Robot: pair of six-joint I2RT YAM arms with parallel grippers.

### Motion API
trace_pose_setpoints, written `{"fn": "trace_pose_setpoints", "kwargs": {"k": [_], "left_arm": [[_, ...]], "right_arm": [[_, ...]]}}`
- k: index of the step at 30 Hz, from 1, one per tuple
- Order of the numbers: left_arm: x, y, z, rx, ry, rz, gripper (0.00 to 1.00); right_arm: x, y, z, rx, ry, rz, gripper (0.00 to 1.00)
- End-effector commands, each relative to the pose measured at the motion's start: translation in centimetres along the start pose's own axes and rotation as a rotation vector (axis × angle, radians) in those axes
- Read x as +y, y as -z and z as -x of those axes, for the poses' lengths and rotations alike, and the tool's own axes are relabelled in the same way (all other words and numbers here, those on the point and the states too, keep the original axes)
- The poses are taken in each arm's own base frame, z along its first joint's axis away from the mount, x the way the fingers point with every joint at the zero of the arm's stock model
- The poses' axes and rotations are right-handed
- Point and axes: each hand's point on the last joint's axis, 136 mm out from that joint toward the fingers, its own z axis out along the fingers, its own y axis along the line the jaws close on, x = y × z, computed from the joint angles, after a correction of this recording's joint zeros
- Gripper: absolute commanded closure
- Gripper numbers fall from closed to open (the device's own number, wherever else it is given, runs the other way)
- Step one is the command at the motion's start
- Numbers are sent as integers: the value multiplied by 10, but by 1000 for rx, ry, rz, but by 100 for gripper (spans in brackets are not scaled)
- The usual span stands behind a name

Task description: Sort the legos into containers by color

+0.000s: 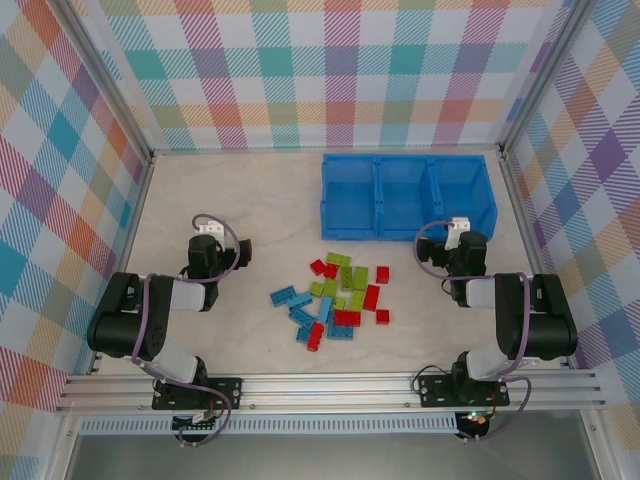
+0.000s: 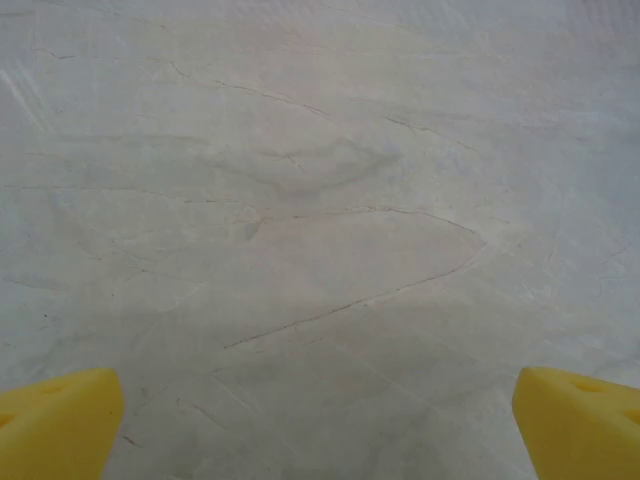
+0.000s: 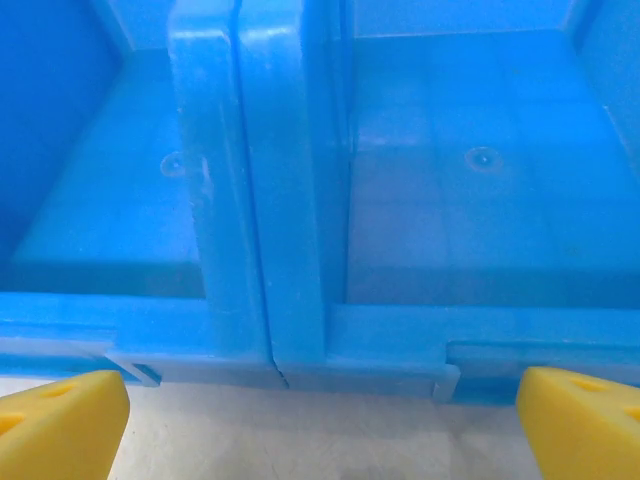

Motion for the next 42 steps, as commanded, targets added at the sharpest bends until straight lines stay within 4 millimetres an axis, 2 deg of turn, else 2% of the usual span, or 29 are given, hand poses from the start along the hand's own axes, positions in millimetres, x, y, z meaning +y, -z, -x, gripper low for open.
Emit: {"fn": "trace_pose_setpoints", "kwargs": {"k": [1, 21, 24, 25, 27, 29, 31, 33, 36, 38, 40, 42], "left_arm": [[6, -4, 21, -61, 12, 16, 0], [6, -4, 20, -60, 13, 16, 0], [6, -4, 20, -60, 12, 16, 0], [6, -4, 20, -59, 12, 17, 0], [5, -2, 20, -65, 8, 8, 4], [-5, 2, 24, -79, -22, -43, 9], [-15, 15, 32, -103, -59, -72, 9], [-29, 32, 44, -57, -72, -128, 5], [-59, 67, 80, -71, -101, -209, 1], [-85, 94, 105, -129, -126, -280, 0], [-123, 130, 125, -167, -177, -418, 0], [-161, 166, 131, -160, -283, -557, 0]], "right_arm": [[11, -2, 32, -106, 6, 49, 0], [11, -1, 34, -113, 4, 45, 0], [10, 20, 49, -108, 4, -20, 0], [2, 33, 56, -63, -81, -89, 0], [-9, 64, 70, -34, -360, -172, 0], [11, 83, 62, 35, -508, -80, 1], [40, 96, 53, 131, -549, 44, 1], [64, 104, 40, 253, -519, 121, 1], [100, 119, 15, 471, -421, 201, 1], [118, 126, 1, 577, -345, 212, 2], [132, 129, -8, 641, -285, 220, 2], [146, 126, -14, 686, -275, 239, 3]]}}
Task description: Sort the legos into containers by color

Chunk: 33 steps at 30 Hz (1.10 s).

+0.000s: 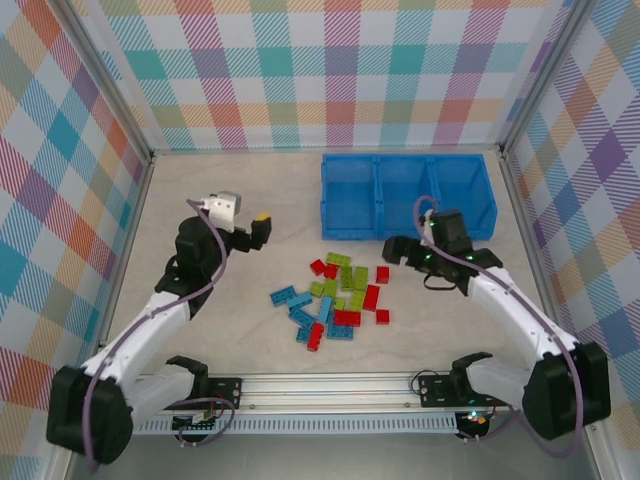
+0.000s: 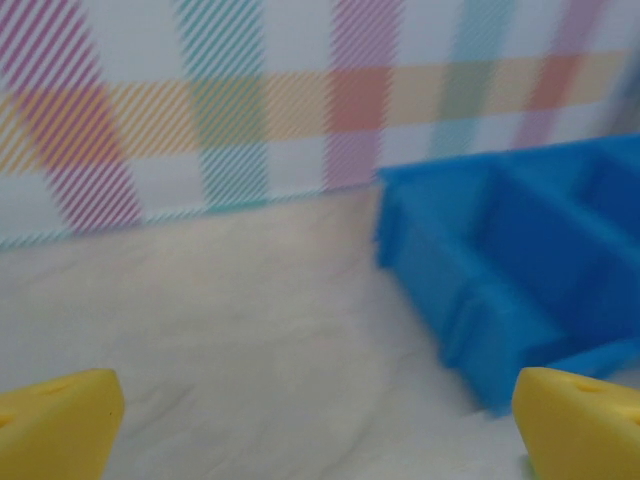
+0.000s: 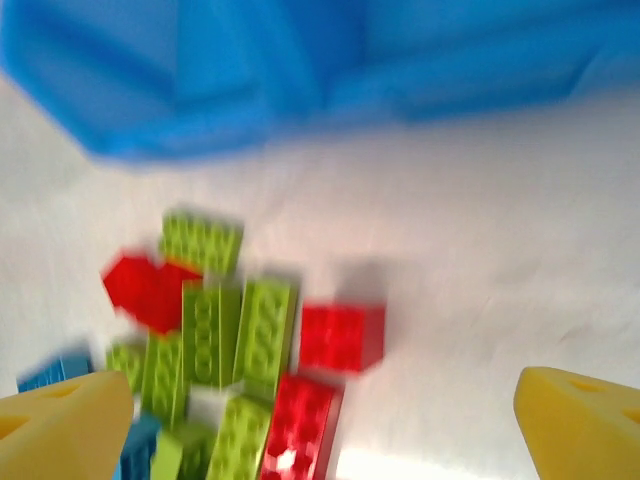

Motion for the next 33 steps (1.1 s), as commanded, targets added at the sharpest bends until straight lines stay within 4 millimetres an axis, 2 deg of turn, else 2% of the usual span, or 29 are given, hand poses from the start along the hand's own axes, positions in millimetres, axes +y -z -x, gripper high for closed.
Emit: {"fn": "trace_pose_setpoints", "kwargs": {"k": [1, 2, 4, 6, 8, 10, 13, 19, 24, 28, 30, 33], "left_arm": [[-76, 30, -5, 154, -150, -279, 0], [-95, 42, -5, 184, -213, -350, 0], [-128, 70, -17, 283, -362, -487, 0], [-141, 91, -28, 343, -457, -553, 0], [-144, 105, -38, 372, -506, -581, 0], [-142, 115, -48, 392, -542, -604, 0], [-137, 124, -57, 429, -553, -609, 0], [-136, 126, -72, 467, -580, -624, 0], [-139, 121, -72, 433, -595, -632, 0], [-142, 119, -73, 411, -584, -640, 0], [-142, 120, -76, 413, -585, -647, 0], [-143, 121, -78, 407, -579, -653, 0]], "right_arm": [[11, -6, -30, 168, -9, -4, 3], [14, -13, -30, 176, -6, -6, 4], [18, -30, -28, 190, 13, -32, 7], [22, -46, -24, 197, 46, -81, 7], [23, -62, -21, 186, 81, -145, 11], [15, -74, -17, 172, 106, -239, 17], [3, -83, -15, 143, 133, -325, 26], [-11, -92, -27, 160, 114, -365, 41], [-13, -94, -34, 182, 103, -360, 54], [-15, -94, -29, 170, 112, -378, 74], [-10, -89, -24, 154, 112, -369, 76], [-1, -66, -4, 67, 113, -352, 80]]}}
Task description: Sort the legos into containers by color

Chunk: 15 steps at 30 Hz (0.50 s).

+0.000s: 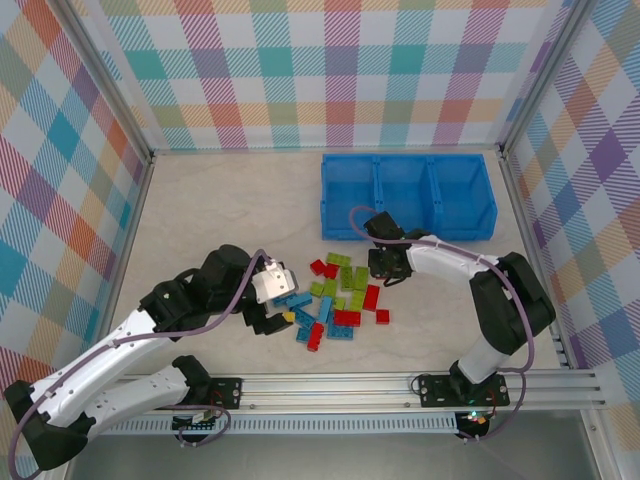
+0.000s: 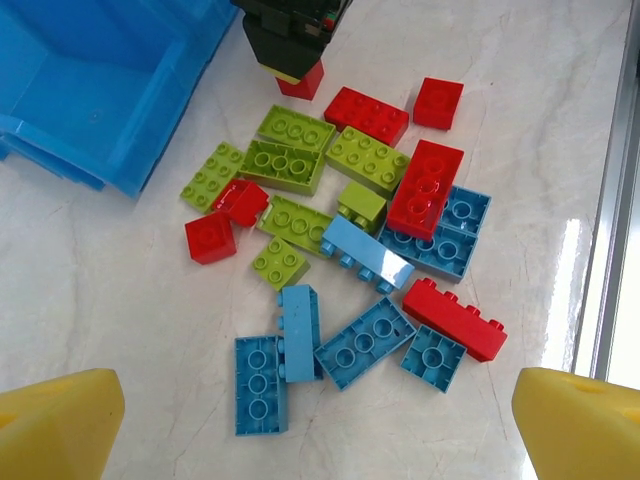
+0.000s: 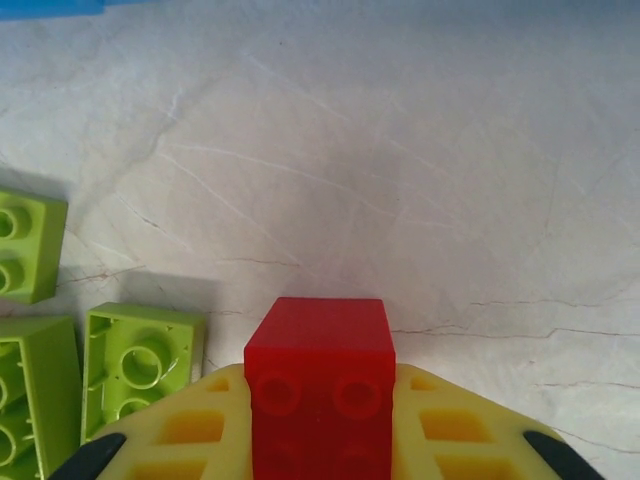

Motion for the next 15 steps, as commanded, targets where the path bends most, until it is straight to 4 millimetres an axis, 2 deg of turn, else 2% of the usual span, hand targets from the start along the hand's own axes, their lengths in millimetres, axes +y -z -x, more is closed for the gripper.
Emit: {"fn": "trace_pose_setpoints", "kwargs": {"k": [1, 3, 5, 7, 9, 12, 15], "left_arm": [[-5, 3, 8, -65, -21, -12, 0], [-5, 4, 14, -101, -16, -7, 0], [-3, 4, 16, -125, -13, 9, 0], [2, 3, 15, -125, -14, 41, 0], [9, 3, 14, -114, -7, 80, 0], [19, 4, 11, -102, 14, 134, 0], [26, 8, 8, -97, 44, 185, 0]], "right_arm": [[-6, 40, 25, -131, -24, 6, 80], [-15, 67, 44, -226, -37, 6, 80], [-32, 91, 67, -325, -63, -9, 80], [-57, 113, 94, -417, -121, -21, 79], [-81, 125, 118, -475, -194, -22, 79], [-112, 126, 147, -520, -275, -50, 80], [-137, 110, 166, -512, -335, -94, 80]]}}
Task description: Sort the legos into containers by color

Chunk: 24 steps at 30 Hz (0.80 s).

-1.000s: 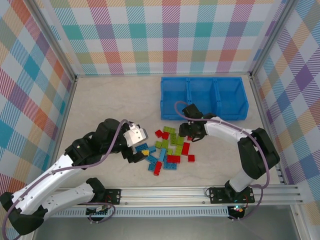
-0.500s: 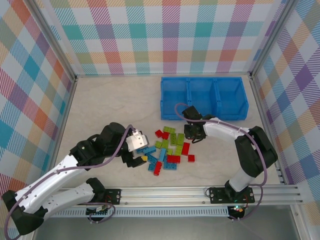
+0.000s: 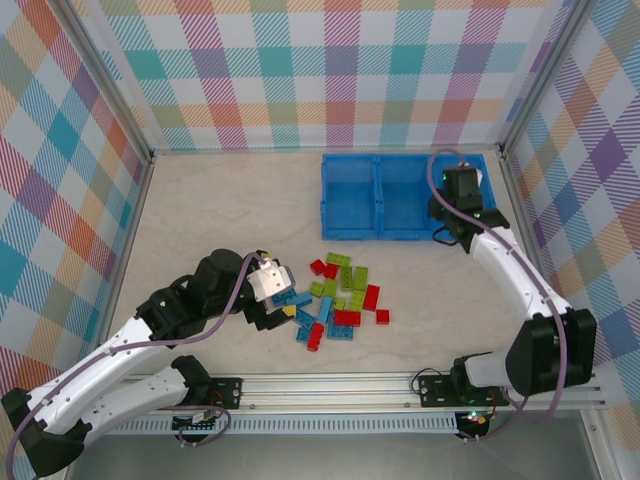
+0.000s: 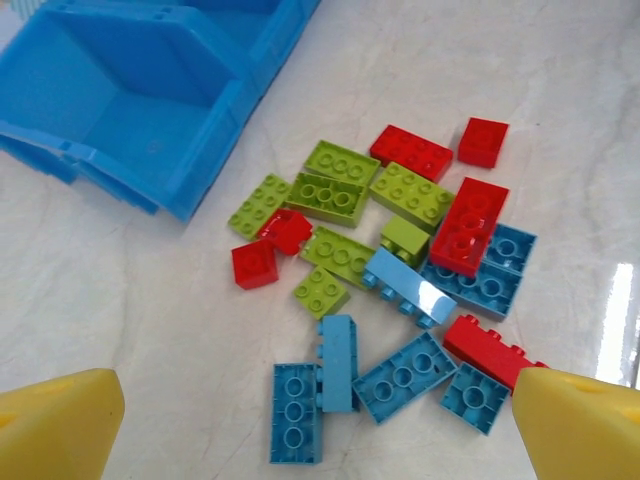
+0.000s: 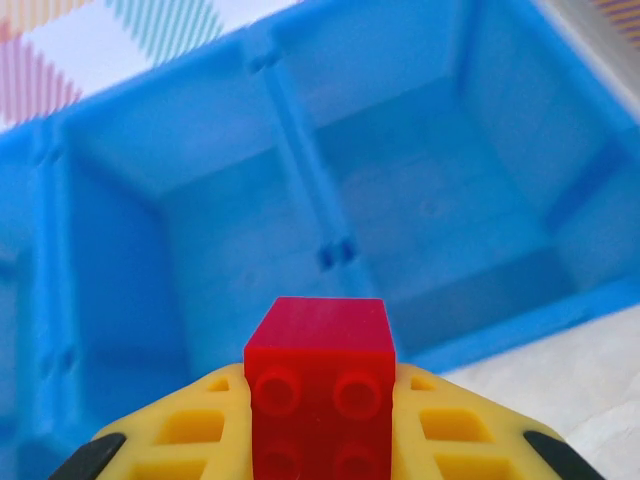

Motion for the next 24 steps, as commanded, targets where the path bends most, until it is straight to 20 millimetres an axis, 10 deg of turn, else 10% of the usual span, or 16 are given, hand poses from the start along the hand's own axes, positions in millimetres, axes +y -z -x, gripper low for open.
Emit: {"fn": "trace_pose_setpoints", "kwargs": {"k": [1, 11, 19, 24], "left_arm": [[13, 4, 2, -19, 37, 86, 0], [32, 6, 1, -17, 141, 189, 0], [56, -4, 10, 18, 389, 265, 0], [74, -34, -5, 94, 784, 330, 0]], "right_arm": [[-12, -31, 12, 2, -18, -39, 80], [-47, -91, 1, 125, -147, -59, 59], [-41, -43, 18, 52, -184, 22, 50], [33, 22, 3, 103, -133, 397, 43]]}}
